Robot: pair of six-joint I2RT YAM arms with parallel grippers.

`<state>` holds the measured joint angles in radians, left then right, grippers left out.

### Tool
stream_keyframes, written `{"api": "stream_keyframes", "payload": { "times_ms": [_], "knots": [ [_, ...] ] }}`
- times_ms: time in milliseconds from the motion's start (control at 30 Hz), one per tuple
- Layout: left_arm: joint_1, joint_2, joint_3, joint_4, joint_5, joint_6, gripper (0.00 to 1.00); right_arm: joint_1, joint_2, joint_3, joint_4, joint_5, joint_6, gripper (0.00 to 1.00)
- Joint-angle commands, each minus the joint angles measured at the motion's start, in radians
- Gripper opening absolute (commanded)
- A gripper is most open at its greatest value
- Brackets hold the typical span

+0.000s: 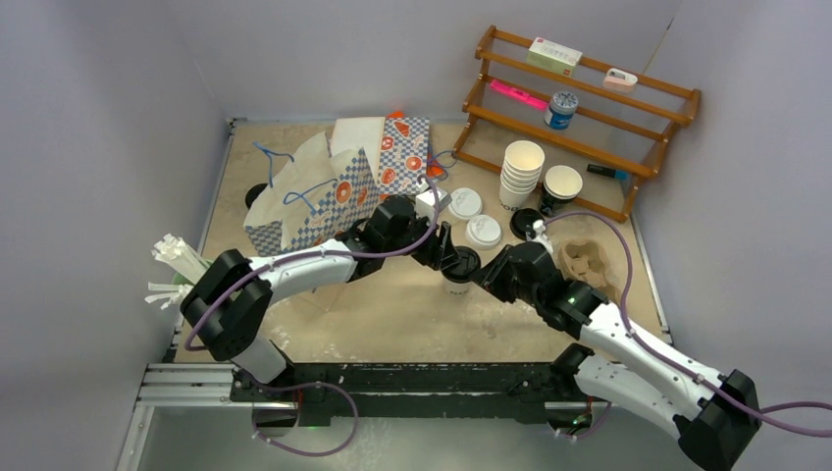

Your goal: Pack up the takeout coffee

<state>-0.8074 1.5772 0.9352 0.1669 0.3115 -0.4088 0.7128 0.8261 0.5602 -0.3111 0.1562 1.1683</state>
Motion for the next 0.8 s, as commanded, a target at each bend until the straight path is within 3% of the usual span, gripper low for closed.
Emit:
{"api": "stream_keyframes", "payload": {
  "times_ms": [0, 167, 333, 600, 700, 767],
  "knots": [
    [0.001, 0.027, 0.025, 0.014, 0.035, 0.004, 0.51, -0.002, 0.002, -0.016, 0.046, 0.002, 0.005, 0.27],
    [0.000, 0.030, 0.026, 0.005, 0.029, 0.015, 0.51, -0.003, 0.000, -0.020, 0.062, 0.000, -0.015, 0.27],
    [0.001, 0.024, 0.028, -0.014, 0.011, 0.029, 0.50, -0.003, -0.006, 0.018, 0.007, 0.023, -0.061, 0.38],
    [0.002, -0.013, 0.078, -0.064, -0.047, 0.061, 0.56, -0.011, -0.064, 0.082, -0.108, 0.112, -0.103, 0.41],
    [0.002, -0.026, 0.091, -0.075, -0.056, 0.067, 0.61, -0.014, -0.068, 0.116, -0.135, 0.144, -0.125, 0.57],
    [0.002, -0.040, 0.092, -0.077, -0.064, 0.071, 0.64, -0.016, -0.066, 0.138, -0.133, 0.146, -0.148, 0.62]
  ]
}}
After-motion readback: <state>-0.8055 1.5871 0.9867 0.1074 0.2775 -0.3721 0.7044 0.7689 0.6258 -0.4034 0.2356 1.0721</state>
